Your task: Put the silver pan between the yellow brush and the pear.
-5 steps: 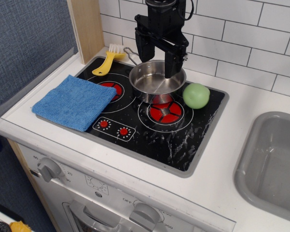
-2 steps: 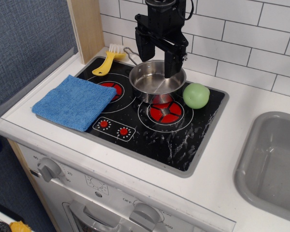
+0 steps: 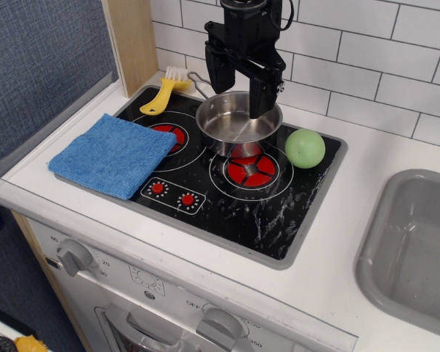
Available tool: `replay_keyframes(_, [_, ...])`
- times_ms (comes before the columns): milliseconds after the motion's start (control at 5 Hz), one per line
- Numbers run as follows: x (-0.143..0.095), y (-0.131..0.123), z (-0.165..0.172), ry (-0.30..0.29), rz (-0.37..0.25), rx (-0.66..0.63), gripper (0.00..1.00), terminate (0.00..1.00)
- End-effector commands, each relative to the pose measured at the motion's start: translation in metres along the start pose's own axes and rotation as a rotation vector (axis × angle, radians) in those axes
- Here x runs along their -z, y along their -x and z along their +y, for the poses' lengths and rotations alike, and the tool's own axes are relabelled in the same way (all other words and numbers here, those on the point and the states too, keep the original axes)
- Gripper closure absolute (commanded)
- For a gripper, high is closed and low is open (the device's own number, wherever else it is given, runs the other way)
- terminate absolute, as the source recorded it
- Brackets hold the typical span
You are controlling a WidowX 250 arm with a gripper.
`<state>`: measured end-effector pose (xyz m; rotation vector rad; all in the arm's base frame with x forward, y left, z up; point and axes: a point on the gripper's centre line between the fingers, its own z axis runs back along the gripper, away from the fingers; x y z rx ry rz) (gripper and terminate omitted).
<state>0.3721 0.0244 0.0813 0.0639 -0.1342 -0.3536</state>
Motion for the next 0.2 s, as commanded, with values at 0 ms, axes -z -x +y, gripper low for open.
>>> replay_keyframes(0, [-0.02, -0.0024, 0.0065, -0.027, -0.052, -0.005, 0.0, 1.0])
